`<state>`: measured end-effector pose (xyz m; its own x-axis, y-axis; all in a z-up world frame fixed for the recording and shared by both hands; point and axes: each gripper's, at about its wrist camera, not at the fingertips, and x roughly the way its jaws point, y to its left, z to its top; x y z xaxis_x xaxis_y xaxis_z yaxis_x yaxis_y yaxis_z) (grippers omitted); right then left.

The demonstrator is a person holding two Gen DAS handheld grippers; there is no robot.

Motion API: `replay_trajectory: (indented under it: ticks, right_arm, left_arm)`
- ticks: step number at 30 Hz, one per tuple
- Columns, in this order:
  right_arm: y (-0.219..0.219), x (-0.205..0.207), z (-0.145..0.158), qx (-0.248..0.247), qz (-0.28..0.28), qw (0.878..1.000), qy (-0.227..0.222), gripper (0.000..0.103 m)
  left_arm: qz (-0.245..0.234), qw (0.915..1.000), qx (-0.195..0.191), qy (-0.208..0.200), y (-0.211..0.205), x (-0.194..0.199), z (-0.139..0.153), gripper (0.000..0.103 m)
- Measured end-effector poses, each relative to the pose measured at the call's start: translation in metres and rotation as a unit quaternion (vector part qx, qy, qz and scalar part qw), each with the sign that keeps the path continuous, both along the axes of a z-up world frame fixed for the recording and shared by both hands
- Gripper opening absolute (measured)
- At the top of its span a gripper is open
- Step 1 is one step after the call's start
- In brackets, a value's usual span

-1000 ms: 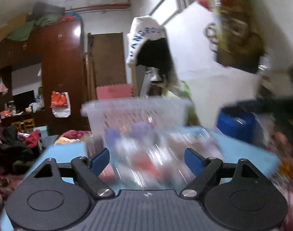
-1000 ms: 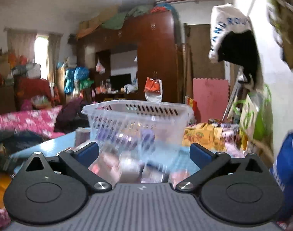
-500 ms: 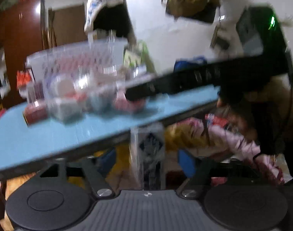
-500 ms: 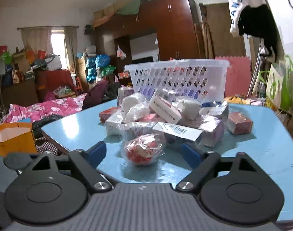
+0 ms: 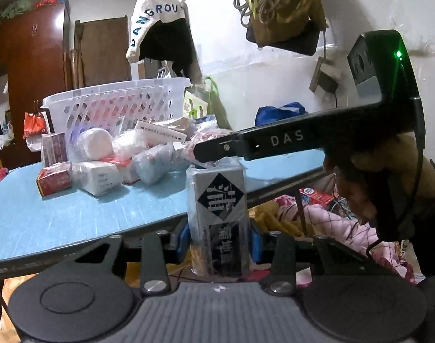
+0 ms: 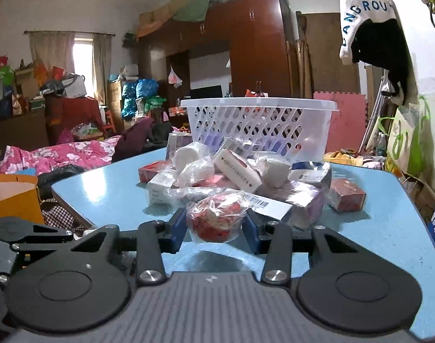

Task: Organize objects
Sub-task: 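Grasp the white box with black diamond label with left tool while right tool grasps another red bagged item, then lift both held items into the white basket and open both tools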

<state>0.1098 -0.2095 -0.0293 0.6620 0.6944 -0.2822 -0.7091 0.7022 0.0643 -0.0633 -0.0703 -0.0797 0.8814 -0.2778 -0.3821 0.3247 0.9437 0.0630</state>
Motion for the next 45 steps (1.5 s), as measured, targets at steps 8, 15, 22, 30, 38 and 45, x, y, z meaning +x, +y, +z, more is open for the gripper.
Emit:
replay_trajectory:
  ticks: [8, 15, 22, 30, 38, 45]
  right_arm:
    - [-0.007, 0.000, 0.002, 0.015, -0.004, 1.000, 0.000, 0.046]
    - [-0.011, 0.002, 0.003, 0.019, -0.008, 1.000, 0.000, 0.046]
    - [-0.011, 0.004, 0.001, 0.016, -0.007, 1.000, 0.005, 0.046]
    - [-0.011, 0.004, 0.011, 0.019, -0.005, 1.000, -0.006, 0.046]
    - [0.006, 0.046, 0.092, 0.026, -0.020, 0.997, -0.076, 0.046]
    - [0.059, 0.144, 0.139, -0.015, -0.026, 0.999, -0.038, 0.046]
  left_arm:
    - [0.000, 0.9998, -0.009, -0.020, -0.002, 0.008, 0.020, 0.045]
    - [0.021, 0.9993, -0.010, -0.029, 0.001, 0.008, 0.023, 0.045]
    - [0.069, 0.9967, -0.017, -0.039, 0.001, 0.004, 0.020, 0.045]
    - [0.073, 0.9954, -0.051, -0.037, 0.023, 0.023, 0.042, 0.045]
    - [0.083, 0.9866, -0.111, -0.087, 0.079, 0.103, 0.138, 0.045]
    - [0.122, 0.9884, -0.084, -0.035, 0.087, 0.237, 0.197, 0.045]
